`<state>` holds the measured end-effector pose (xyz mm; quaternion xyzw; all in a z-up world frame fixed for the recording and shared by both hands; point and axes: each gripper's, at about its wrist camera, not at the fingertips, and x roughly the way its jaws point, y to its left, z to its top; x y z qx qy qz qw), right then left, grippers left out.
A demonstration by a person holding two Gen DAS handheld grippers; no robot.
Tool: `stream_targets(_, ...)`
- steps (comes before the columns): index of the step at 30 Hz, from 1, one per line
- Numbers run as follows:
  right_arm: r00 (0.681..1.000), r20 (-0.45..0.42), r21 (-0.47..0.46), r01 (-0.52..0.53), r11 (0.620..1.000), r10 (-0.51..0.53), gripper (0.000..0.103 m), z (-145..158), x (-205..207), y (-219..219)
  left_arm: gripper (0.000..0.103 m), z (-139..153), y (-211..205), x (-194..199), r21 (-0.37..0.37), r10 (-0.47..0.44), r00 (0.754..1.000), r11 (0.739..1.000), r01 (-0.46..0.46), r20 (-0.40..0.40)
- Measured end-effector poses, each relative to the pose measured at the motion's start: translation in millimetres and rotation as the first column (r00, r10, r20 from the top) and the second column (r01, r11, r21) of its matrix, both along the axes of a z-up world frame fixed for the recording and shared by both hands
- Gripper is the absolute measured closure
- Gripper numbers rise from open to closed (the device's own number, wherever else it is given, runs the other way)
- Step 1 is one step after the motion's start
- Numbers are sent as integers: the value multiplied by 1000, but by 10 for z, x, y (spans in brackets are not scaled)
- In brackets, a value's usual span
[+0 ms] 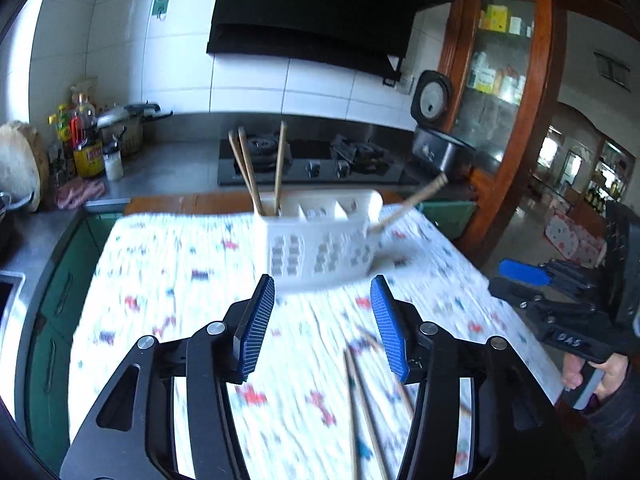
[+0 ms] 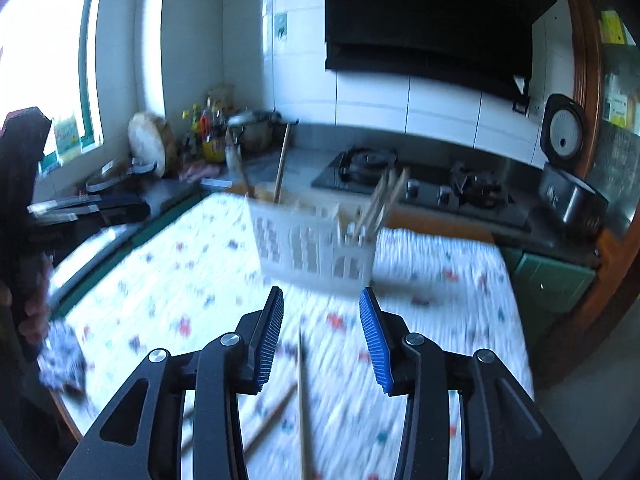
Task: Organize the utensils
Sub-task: 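Open both tools to release the chopsticks and withdraw from the holder, then lower the left tool onto a wooden chopstick and close while the right tool grasps one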
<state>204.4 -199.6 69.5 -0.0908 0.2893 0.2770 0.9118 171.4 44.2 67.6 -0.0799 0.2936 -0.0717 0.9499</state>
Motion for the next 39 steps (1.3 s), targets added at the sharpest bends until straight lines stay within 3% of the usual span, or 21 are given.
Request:
stream_targets(9, 996, -86, 6, 3, 1000, -2, 64, -786, -509, -178, 52, -607, -174, -623, -29, -18, 997, 999, 16, -70)
stream_targets(16, 987, -162, -9, 9, 1000, -11, 66, -1203, -619, -246, 52, -1057, -281, -870, -58, -35, 988, 998, 26, -151)
stream_targets(29, 974, -223, -86, 8, 996, -27, 78, -1531, -528, -195, 54, -1531, -415, -969, -73, -52, 968, 997, 35, -244)
stream_targets(39, 971, -236, -103, 8, 995, -32, 84, -1611, -506, -168, 73, -1638, -445, -901, -47, -39, 966, 999, 28, -254)
